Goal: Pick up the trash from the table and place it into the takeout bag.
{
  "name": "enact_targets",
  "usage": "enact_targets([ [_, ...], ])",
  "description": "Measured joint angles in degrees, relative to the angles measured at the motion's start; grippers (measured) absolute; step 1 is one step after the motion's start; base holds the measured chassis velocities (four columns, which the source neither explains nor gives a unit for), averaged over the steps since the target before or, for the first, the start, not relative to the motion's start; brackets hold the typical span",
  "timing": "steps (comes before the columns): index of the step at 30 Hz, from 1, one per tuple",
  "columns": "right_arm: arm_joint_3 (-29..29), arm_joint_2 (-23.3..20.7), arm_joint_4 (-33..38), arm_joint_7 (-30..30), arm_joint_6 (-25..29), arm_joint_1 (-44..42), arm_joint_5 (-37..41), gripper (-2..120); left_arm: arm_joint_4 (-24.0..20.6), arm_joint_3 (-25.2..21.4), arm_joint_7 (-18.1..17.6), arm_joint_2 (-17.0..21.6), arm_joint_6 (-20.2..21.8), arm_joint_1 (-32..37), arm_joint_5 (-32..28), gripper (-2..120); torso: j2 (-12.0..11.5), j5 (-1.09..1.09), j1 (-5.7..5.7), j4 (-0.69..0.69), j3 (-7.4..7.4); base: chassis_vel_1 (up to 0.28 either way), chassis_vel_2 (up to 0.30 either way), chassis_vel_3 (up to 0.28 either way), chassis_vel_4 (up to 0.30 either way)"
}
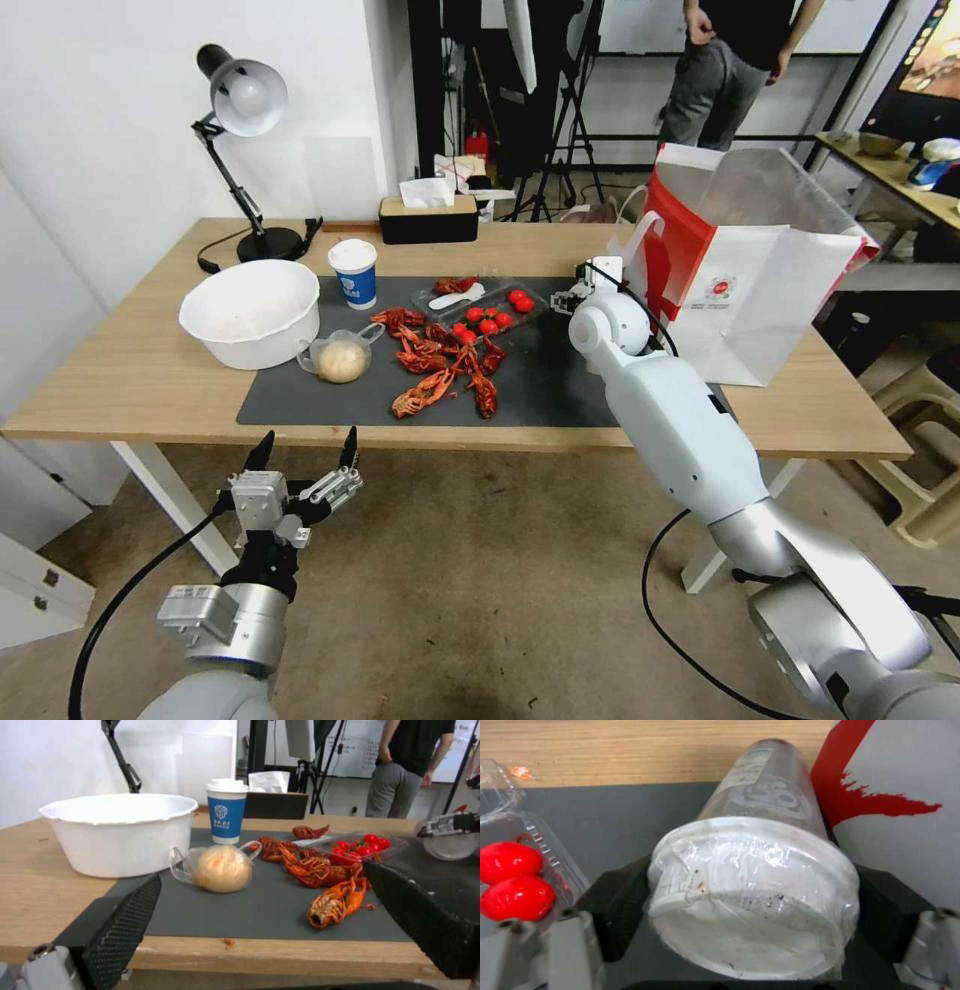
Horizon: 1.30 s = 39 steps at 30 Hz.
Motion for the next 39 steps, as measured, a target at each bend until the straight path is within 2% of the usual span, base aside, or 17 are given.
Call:
enact_targets([
  [4, 0.3, 0.0, 0.7, 0.3, 0.4, -1.0, 0.1, 75, 0.0, 0.2, 0.0, -0.1, -0.1, 0.0, 0.1, 100, 0.0, -0.01, -0.01, 0.00, -0.01, 0.000, 0.000, 0.000, 0.000],
  [17, -0.5, -2.5, 7.3, 0.6, -0.1, -3.0, 2.2, 75, 0.1, 0.2, 0.0, 0.0, -0.1, -0.1, 0.1, 100, 0.0, 0.02, 0.00, 0.00, 0.01, 0.000, 0.000, 0.000, 0.000],
  [18, -0.9, -4.1, 10.9, 1.0, -0.6, -3.9, 3.9, 74, 0.1, 0.2, -0.1, 0.0, -0.1, -0.1, 0.2, 100, 0.0, 0.01, 0.00, 0.00, 0.01, 0.000, 0.000, 0.000, 0.000],
  [28, -1.1, -8.5, 21.3, 2.0, -1.8, -7.6, 8.0, 74, -0.1, 0.3, -0.1, -0.1, -0.2, 0.0, 0.5, 100, 0.0, 0.01, 0.00, 0.00, 0.00, 0.000, 0.000, 0.000, 0.000],
  [38, 1.0, -12.8, 32.0, 1.4, -2.5, -12.8, 10.4, 74, -0.3, 0.3, -0.1, -0.4, -0.2, 0.1, 0.7, 100, 0.0, 0.00, 0.00, 0.00, 0.00, 0.000, 0.000, 0.000, 0.000],
  [39, 1.8, -13.8, 34.8, 1.1, -2.6, -14.5, 11.1, 74, -0.3, 0.1, -0.1, -0.6, -0.2, 0.1, 0.7, 100, 0.0, 0.01, -0.01, 0.00, 0.00, 0.000, 0.000, 0.000, 0.000],
])
